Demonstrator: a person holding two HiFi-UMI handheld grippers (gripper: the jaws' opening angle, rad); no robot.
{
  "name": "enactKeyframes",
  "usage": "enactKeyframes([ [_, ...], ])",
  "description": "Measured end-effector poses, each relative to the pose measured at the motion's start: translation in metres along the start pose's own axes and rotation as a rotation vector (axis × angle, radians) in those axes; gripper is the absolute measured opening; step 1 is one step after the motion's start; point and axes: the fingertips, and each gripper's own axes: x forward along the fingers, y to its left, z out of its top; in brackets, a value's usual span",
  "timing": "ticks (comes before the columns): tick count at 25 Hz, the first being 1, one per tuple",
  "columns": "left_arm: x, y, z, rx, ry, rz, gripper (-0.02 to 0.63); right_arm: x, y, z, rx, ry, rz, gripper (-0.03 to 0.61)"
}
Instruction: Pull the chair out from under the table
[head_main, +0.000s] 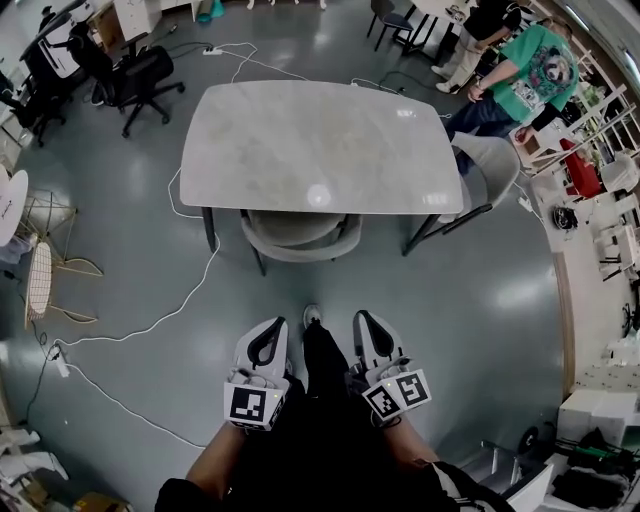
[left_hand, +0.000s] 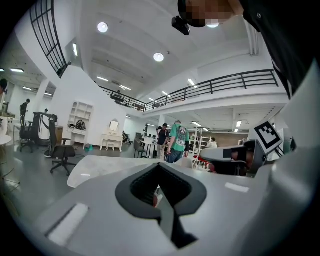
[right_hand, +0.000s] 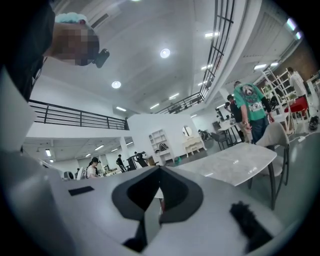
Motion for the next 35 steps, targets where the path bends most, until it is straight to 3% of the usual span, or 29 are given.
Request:
enactKeyframes([
  [5,0.029,0.021,-0.001,-0.007,0.033,0.049,0.009,0.036,-0.015,-0.006,0.000,0.019,0.040,0.017],
  [12,0.088,0.027,-0.013,0.031,0.058,0.001,0.009,0.077,-0.049,0.003,-0.005,0.036,0.065,0.017],
  [18,0.127,0.027,-0.024,0.034,0.129,-0.023,0.009,0.098,-0.082,-0.008,0.030,0.081,0.036,0.017],
  [21,0.141,0.028,-0.037,0.042,0.153,-0.055,0.009,0.108,-0.093,-0.017,0.034,0.110,0.031,0.017],
  [28,0.161,0.033,-0.067,0.164,0.257,-0.100,0.009,0.127,-0.112,-0.036,0.044,0.173,0.033,0.017],
  [31,0.167,0.038,-0.082,0.142,0.295,-0.095,0.011,0.132,-0.119,-0.048,0.027,0.209,0.036,0.017],
  [35,0.177,0.045,-0.117,0.187,0.362,-0.105,0.011,0.138,-0.131,-0.062,0.019,0.255,0.056,0.018],
])
